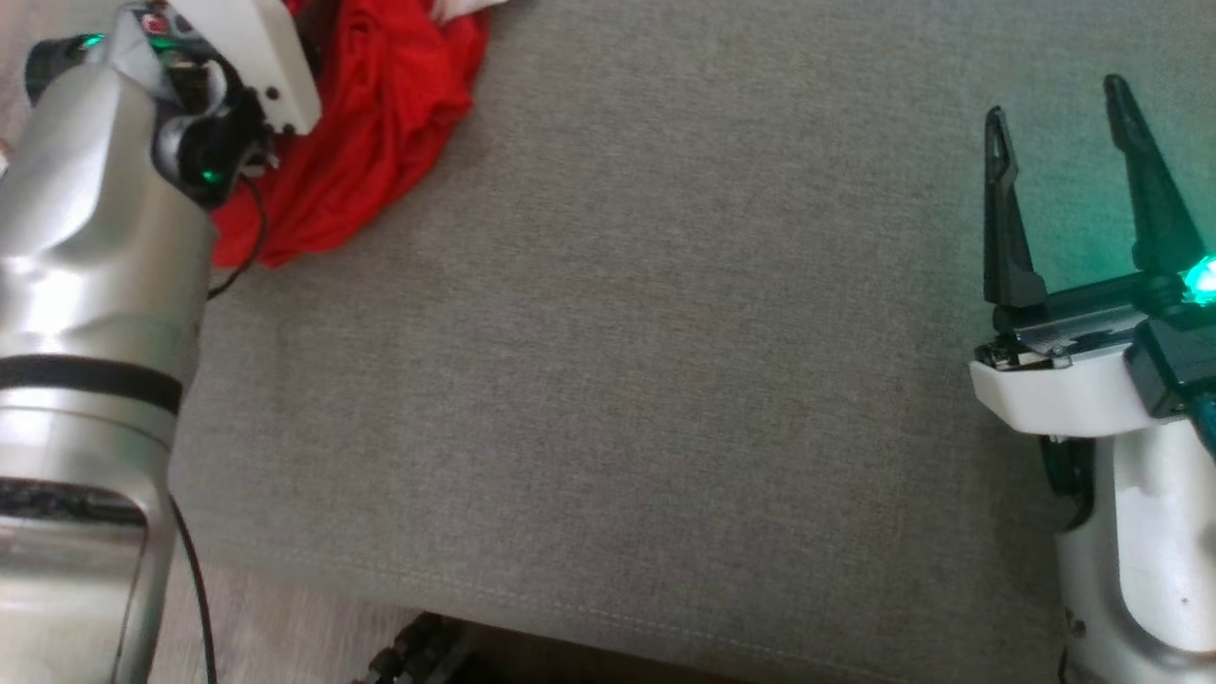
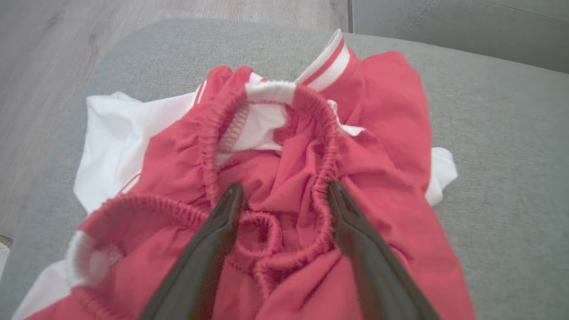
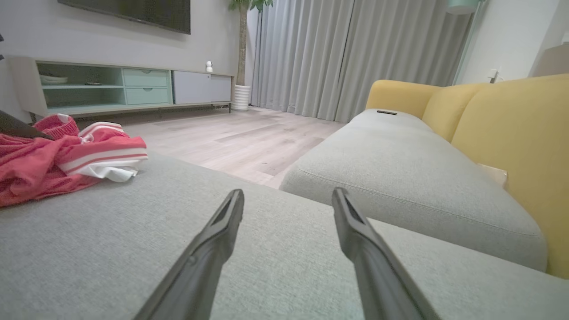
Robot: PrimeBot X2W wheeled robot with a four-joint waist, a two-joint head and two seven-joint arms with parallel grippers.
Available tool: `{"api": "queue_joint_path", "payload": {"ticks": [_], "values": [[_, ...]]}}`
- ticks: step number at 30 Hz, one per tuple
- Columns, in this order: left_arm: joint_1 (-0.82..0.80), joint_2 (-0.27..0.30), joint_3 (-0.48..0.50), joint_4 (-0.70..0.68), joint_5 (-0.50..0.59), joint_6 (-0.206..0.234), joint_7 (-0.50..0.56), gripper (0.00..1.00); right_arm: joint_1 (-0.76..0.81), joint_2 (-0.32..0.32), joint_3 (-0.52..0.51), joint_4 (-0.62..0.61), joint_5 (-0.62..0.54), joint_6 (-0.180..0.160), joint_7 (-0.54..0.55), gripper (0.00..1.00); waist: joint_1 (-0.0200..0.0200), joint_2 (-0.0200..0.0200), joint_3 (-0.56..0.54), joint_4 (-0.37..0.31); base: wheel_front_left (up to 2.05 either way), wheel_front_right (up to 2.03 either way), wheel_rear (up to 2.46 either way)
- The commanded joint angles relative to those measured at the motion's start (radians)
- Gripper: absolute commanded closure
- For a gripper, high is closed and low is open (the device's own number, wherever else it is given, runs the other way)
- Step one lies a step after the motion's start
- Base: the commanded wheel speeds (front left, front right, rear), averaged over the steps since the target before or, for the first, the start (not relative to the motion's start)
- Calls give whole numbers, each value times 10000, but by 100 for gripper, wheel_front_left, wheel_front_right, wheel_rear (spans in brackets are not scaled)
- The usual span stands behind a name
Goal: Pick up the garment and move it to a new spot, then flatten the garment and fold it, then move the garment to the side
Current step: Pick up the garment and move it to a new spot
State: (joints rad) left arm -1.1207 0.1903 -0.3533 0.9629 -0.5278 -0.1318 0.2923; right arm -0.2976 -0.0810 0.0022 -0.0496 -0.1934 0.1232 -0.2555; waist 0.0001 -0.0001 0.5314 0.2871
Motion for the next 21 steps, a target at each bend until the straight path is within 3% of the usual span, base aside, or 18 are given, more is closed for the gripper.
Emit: {"api": "queue_joint_path", "payload": {"ticks": [1, 4, 5, 6, 7, 8, 13, 21], "values": [[-566, 675, 150, -123, -146, 13, -141, 0, -96, 7, 233, -366, 69, 75, -63, 0, -1, 1, 194, -183, 0, 0, 0], [-651, 732, -141, 247, -445, 13, -310, 0, -71, -17, 179, -409, 54, 75, -63, 0, -1, 1, 274, -252, 0, 0, 0], [-670, 761, -243, 338, -521, 13, -410, 9, -66, -18, 168, -427, 52, 75, -63, 0, -1, 1, 289, -270, 0, 0, 0], [-687, 805, -344, 423, -563, 13, -541, 42, -59, -15, 156, -437, 45, 75, -63, 0, -1, 1, 295, -290, 0, 0, 0], [-724, 869, -426, 502, -579, 13, -746, 93, -50, -10, 141, -439, 37, 75, -63, 0, -1, 1, 300, -307, 0, 0, 0], [-753, 898, -523, 576, -602, 13, -921, 100, -41, -5, 137, -437, 32, 75, -63, 0, -1, 1, 294, -319, 0, 0, 0], [-871, 1045, -1127, 616, -796, 12, -1841, 100, 1, 37, 115, -382, 59, 75, -63, 0, -1, 1, 107, -300, 0, 0, 0], [-1047, 1705, -2355, -276, -983, 12, -4378, 100, 110, 200, 177, -174, 269, 75, -63, 0, -1, 1, -993, -422, 0, 0, 0]]}}
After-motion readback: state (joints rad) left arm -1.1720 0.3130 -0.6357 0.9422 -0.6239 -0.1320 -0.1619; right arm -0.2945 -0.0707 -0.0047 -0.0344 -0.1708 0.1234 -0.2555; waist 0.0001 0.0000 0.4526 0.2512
